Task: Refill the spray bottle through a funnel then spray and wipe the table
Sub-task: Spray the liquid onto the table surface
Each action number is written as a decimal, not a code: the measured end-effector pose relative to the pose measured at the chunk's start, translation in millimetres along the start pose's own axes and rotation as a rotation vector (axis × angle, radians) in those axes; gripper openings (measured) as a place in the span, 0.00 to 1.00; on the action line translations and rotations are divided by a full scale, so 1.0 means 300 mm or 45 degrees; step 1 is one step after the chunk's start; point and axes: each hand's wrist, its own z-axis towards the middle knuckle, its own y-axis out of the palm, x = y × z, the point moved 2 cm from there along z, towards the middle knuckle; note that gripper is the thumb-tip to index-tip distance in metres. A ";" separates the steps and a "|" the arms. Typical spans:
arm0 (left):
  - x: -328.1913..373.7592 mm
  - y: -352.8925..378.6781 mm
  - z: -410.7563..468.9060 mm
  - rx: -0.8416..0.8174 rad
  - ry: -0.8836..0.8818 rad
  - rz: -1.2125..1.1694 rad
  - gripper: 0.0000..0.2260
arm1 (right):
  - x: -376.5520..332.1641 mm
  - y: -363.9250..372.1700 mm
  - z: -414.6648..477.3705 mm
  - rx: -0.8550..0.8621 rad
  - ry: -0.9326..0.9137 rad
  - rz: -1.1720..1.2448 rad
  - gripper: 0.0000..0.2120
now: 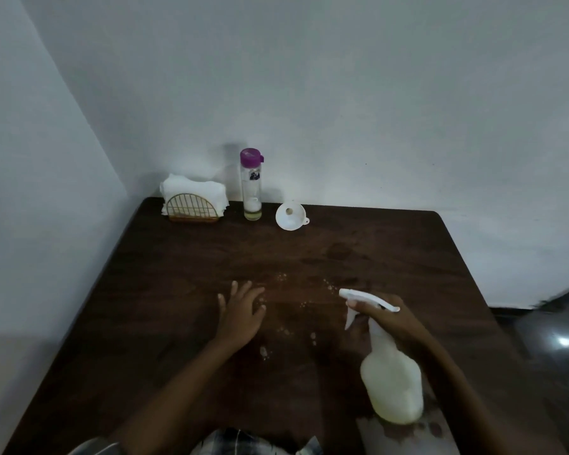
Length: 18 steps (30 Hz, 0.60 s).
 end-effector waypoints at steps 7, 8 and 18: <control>0.492 -0.023 0.106 -0.315 0.454 -0.668 0.27 | -0.085 -0.151 0.166 0.008 -0.182 0.039 0.08; 0.552 -0.037 0.140 -0.254 0.539 -0.609 0.27 | -0.096 -0.166 0.206 0.005 -0.183 0.060 0.10; 0.735 -0.175 0.579 0.124 0.637 -0.171 0.13 | -0.231 -0.278 0.685 -0.106 -0.300 -0.107 0.22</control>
